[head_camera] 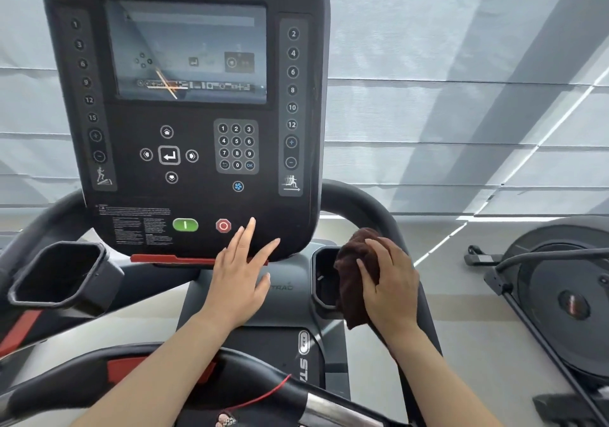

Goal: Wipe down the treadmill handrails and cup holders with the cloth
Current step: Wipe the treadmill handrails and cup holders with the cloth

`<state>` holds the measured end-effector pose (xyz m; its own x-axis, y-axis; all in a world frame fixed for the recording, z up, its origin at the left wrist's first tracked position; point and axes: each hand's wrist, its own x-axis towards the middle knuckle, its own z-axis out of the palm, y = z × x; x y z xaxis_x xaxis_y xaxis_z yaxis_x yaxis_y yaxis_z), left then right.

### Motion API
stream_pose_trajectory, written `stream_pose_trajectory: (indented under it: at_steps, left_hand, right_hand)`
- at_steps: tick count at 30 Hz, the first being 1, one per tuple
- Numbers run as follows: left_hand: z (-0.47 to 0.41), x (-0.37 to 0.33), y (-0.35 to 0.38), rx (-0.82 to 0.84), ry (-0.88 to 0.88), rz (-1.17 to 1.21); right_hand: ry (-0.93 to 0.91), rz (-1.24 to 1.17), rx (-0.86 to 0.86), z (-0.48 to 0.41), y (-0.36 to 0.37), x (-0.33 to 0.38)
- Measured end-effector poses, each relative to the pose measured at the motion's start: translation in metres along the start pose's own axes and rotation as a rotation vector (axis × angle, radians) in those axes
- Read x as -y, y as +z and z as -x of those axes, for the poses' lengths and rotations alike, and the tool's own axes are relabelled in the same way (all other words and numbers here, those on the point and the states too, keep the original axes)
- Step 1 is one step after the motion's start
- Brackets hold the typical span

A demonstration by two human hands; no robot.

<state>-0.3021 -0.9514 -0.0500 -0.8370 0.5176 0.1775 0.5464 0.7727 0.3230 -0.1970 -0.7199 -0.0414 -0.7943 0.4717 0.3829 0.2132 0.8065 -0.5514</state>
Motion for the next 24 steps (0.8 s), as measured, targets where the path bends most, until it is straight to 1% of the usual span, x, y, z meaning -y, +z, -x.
stream_pose_trajectory:
  at_steps: [2, 5, 6, 11, 14, 17, 20, 24]
  left_hand:
    - [0.000, 0.000, -0.001, 0.010, 0.000, -0.008]
    - [0.001, 0.000, -0.001, 0.017, 0.001, -0.012]
    - [0.001, 0.000, -0.001, 0.019, 0.001, -0.013]
    - [0.002, 0.002, -0.001, 0.023, -0.008, 0.006]
    - [0.001, 0.003, 0.000, 0.017, -0.007, 0.000]
    - [0.000, 0.001, 0.001, 0.018, -0.013, -0.007]
    - [0.001, 0.000, 0.001, 0.022, -0.013, -0.012]
    - [0.002, 0.001, 0.000, 0.013, -0.012, -0.010]
  right_hand:
    - [-0.012, 0.047, 0.049, -0.012, -0.003, 0.001]
    - [0.071, 0.100, 0.239, -0.014, 0.000, 0.000]
    - [0.087, 0.104, 0.271, -0.011, 0.001, -0.001]
    - [0.094, 0.045, 0.266, 0.004, 0.003, -0.001]
    - [0.072, 0.082, 0.264, 0.002, 0.007, -0.001]
    - [0.042, 0.123, 0.314, -0.019, 0.014, 0.000]
    - [0.055, 0.114, 0.369, -0.036, 0.019, 0.001]
    - [0.043, 0.123, 0.371, -0.030, 0.021, 0.000]
